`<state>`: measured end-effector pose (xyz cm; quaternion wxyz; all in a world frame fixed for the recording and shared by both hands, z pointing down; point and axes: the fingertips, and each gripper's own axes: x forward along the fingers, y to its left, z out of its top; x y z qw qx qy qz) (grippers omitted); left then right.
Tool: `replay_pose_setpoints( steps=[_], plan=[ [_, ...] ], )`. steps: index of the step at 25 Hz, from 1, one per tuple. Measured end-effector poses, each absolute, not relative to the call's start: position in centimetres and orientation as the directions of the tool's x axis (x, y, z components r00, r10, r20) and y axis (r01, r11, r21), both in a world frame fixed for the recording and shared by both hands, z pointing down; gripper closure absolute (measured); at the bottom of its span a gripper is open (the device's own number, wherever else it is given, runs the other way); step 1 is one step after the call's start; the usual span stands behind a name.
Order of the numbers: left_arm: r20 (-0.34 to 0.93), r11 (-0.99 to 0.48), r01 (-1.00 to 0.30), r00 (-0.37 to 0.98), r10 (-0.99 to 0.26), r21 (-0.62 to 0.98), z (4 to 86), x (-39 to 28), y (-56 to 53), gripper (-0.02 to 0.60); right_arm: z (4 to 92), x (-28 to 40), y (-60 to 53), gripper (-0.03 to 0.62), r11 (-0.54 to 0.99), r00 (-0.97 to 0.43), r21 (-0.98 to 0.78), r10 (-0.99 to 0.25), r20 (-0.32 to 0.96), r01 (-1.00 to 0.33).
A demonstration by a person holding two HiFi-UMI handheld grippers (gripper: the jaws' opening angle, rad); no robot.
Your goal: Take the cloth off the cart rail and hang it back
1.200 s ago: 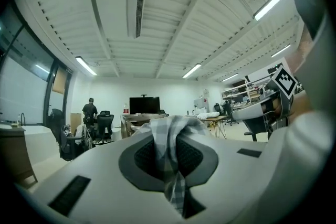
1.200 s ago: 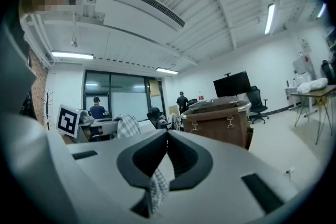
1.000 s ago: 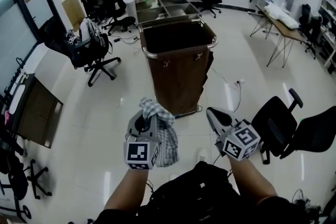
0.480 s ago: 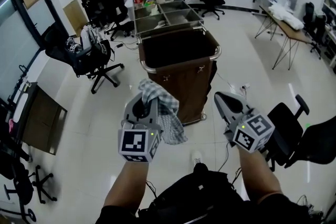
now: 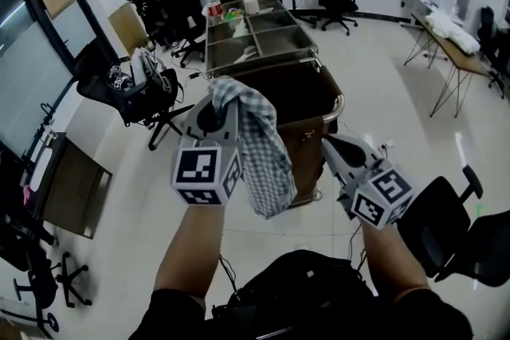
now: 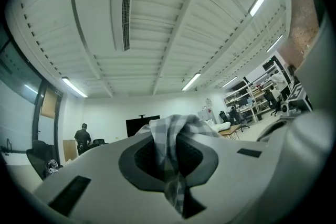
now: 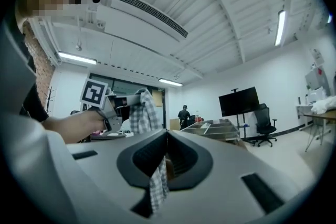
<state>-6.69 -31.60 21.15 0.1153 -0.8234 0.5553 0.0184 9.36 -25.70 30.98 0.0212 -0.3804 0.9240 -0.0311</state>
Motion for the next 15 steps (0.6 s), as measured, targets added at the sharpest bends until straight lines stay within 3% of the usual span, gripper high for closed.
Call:
replay_pose_setpoints(
  steps=[7, 15],
  plan=[
    [-0.167, -0.286, -0.94, 0.317, -0.934, -0.184, 18.9, -5.0, -42.4, 0.561, 33.1, 13.0, -31.3, 0.574, 0.709, -0.713, -0.092, -0.701, 0.013, -0.699],
    [0.029, -0.241, -0.955, 0.24, -0.97, -0.175, 26.4, -4.8, -53.8, 0.56, 36.1, 15.6, -36.1, 0.574, 0.708, -0.719, -0.137, -0.692, 0.062, -0.693]
  ],
)
